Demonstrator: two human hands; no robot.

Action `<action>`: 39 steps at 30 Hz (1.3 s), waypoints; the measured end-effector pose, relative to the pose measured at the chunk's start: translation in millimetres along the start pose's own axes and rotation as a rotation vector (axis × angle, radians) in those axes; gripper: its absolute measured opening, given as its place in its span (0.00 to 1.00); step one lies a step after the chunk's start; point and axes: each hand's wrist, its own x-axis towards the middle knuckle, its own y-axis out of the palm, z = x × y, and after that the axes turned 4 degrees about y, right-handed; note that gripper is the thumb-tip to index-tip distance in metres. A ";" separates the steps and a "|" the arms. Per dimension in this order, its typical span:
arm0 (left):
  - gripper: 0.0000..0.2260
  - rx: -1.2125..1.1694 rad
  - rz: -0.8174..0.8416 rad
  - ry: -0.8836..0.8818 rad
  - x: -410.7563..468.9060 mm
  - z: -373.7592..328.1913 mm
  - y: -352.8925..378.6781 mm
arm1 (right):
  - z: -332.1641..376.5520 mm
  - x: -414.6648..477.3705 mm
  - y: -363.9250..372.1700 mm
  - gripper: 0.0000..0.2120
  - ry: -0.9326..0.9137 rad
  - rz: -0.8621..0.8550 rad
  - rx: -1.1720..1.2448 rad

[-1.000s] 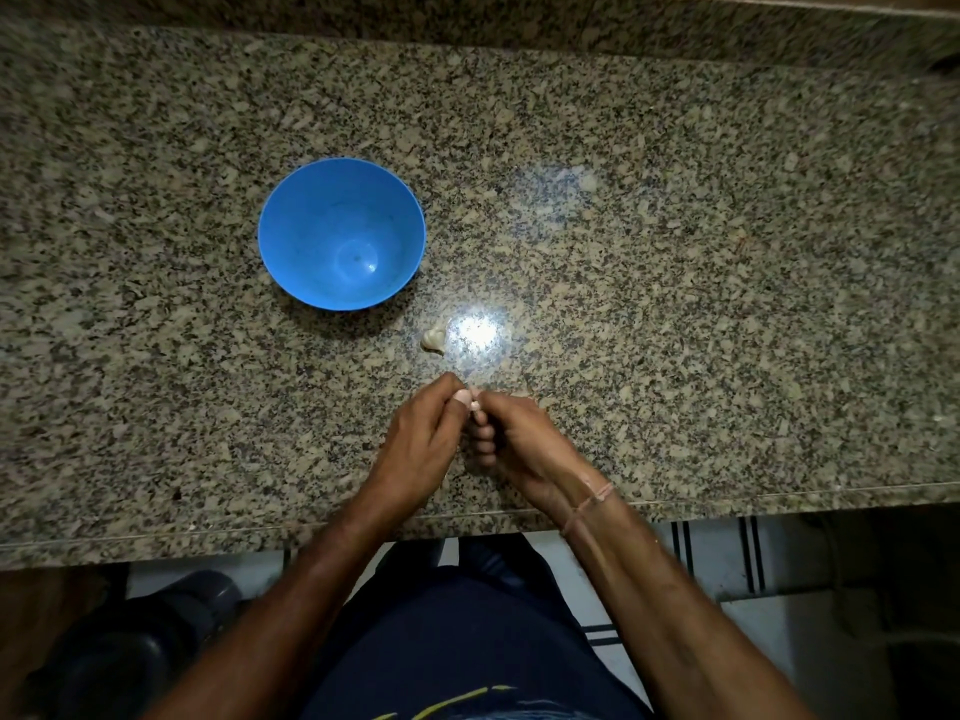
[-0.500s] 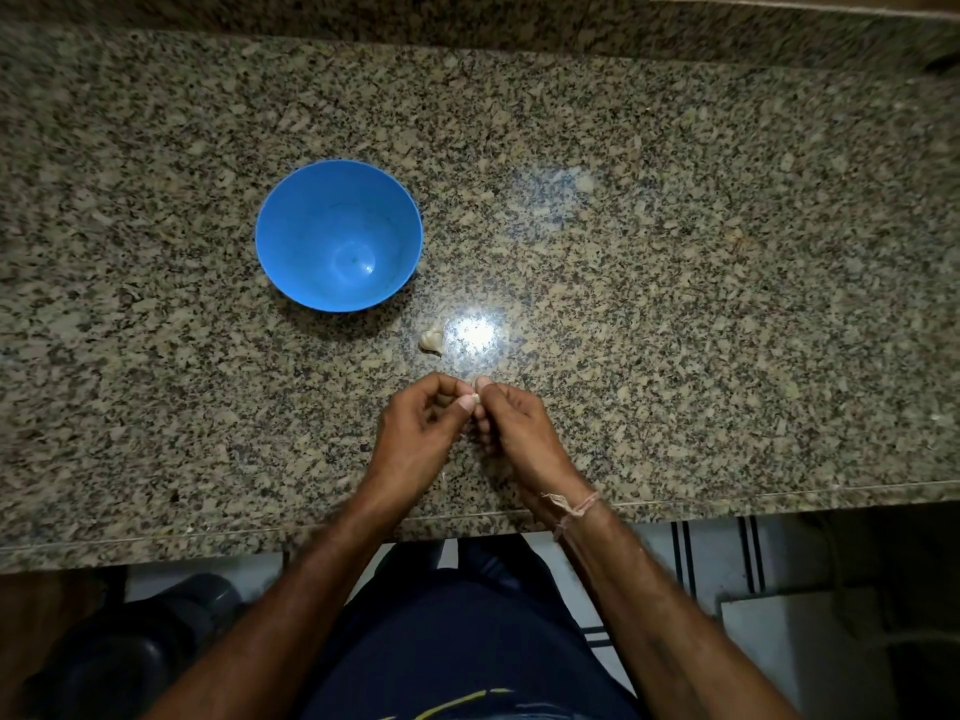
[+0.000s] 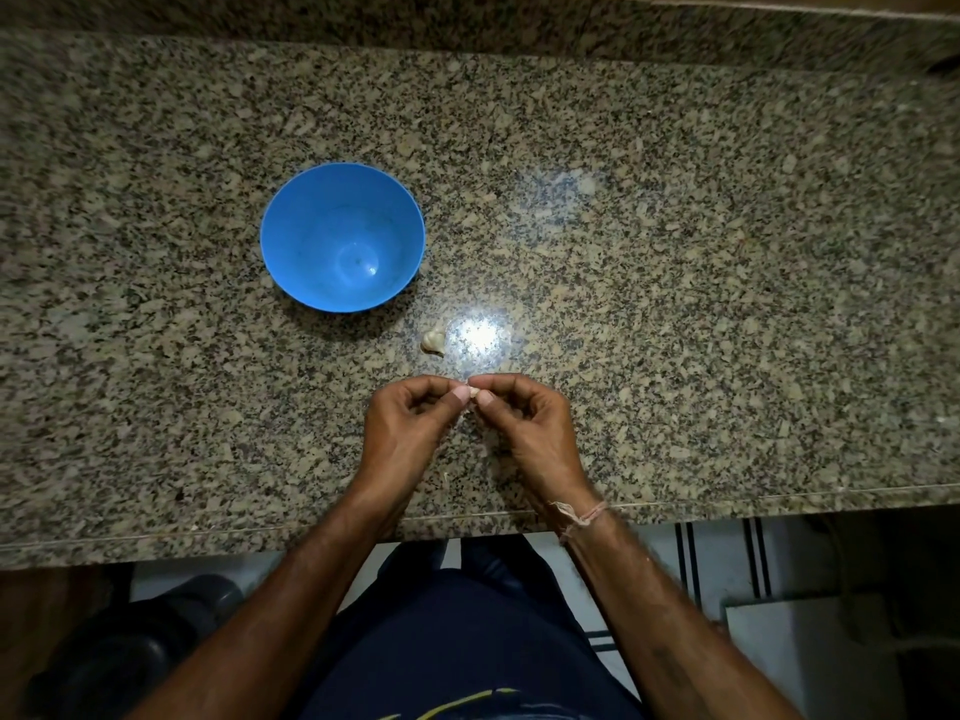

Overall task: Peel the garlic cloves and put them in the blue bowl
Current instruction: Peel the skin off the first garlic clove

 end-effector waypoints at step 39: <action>0.05 0.512 -0.113 0.149 13.5 23.2 9.9 | -6.5 9.9 -8.2 0.07 -0.032 -0.119 -0.150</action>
